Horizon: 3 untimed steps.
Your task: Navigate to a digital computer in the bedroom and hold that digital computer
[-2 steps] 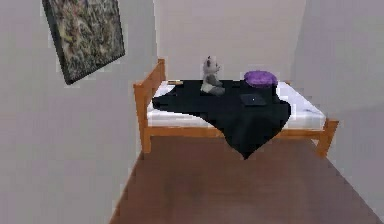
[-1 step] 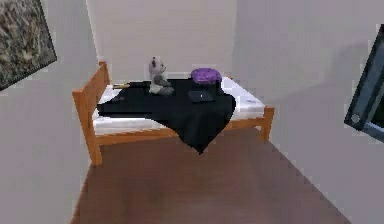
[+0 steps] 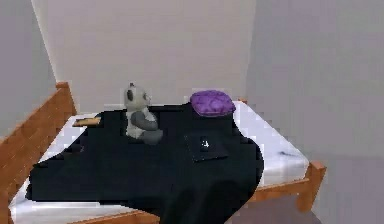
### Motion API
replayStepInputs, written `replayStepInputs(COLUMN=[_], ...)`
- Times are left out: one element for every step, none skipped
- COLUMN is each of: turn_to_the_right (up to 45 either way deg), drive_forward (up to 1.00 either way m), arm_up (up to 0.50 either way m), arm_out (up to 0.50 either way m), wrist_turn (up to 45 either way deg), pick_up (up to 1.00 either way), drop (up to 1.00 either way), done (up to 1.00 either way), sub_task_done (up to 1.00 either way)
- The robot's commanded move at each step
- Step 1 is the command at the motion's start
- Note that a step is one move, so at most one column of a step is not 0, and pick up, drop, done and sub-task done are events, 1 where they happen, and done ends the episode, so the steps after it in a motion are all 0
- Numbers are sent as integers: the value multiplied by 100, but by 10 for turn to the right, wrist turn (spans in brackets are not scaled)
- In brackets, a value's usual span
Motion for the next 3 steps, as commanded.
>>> replayStepInputs(turn_to_the_right=[60, 0, -450], drive_forward=[0, 25, 0], arm_up=[0, 0, 0], arm_out=[0, 0, 0], wrist_turn=[0, 0, 0], pick_up=[0, 0, 0], drop=[0, 0, 0], done=[0, 0, 0], sub_task_done=[0, 0, 0])
